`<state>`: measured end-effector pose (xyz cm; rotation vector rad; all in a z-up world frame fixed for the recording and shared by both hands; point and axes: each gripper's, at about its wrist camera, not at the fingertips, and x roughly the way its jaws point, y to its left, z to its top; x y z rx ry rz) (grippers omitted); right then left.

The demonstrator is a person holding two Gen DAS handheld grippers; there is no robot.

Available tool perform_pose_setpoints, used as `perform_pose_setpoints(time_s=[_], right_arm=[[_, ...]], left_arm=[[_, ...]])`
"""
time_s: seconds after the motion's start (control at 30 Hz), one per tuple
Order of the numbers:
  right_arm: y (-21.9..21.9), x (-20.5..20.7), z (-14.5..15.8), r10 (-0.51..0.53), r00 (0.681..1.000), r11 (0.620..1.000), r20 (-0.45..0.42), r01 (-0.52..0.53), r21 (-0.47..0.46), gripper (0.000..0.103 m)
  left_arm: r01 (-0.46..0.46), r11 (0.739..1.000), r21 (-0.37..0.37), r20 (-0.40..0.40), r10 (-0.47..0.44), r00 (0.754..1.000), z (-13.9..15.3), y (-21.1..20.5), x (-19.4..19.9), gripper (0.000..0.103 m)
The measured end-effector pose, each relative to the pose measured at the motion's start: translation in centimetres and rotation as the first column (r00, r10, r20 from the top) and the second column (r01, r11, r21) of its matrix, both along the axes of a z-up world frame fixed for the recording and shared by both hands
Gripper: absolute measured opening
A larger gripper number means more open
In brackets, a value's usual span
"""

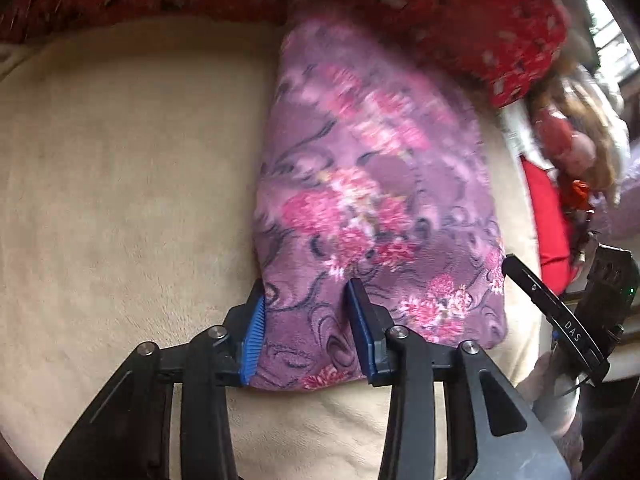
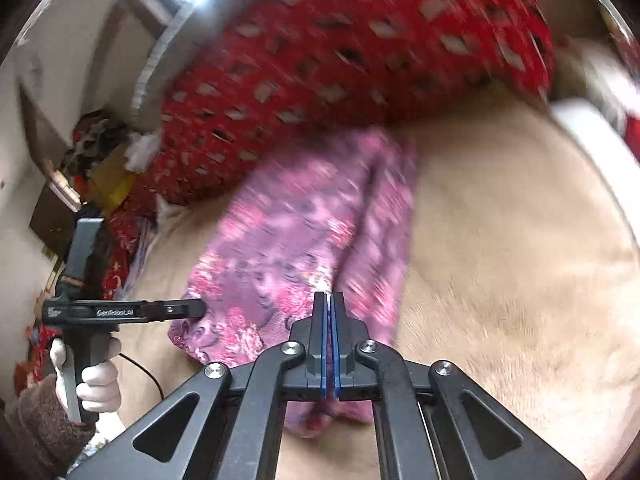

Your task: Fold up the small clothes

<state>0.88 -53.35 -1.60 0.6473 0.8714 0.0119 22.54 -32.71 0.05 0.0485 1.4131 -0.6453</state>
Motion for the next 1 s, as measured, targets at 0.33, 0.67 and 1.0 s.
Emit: perform_pose_setpoints(time_s=[0.33, 0.67, 1.0], right_arm=[[1.6, -1.6, -1.7, -0.048, 0.997, 0.993, -0.063, 0.054, 0.103, 0.041], [1.2, -1.8, -0.7, -0.001, 1.000, 0.999, 0.003, 0.001, -0.047, 0.007], [-3.7, 2.3, 1.1, -0.139, 0.988, 0.984, 0.074, 0.129, 0.125, 0.048]], left_arm=[[-0.047, 0.998, -0.043, -0.043, 0.045, 0.998, 0.2, 1.6, -0.1, 0.037], [-0.042, 0.999, -0.021, -0.052, 0.041, 0.998, -0.6, 2.5, -1.3, 0.059], [-0.007, 0.994, -0.110, 0.035, 0.011, 0.999, 3.8, 1.6, 2.9, 0.063]])
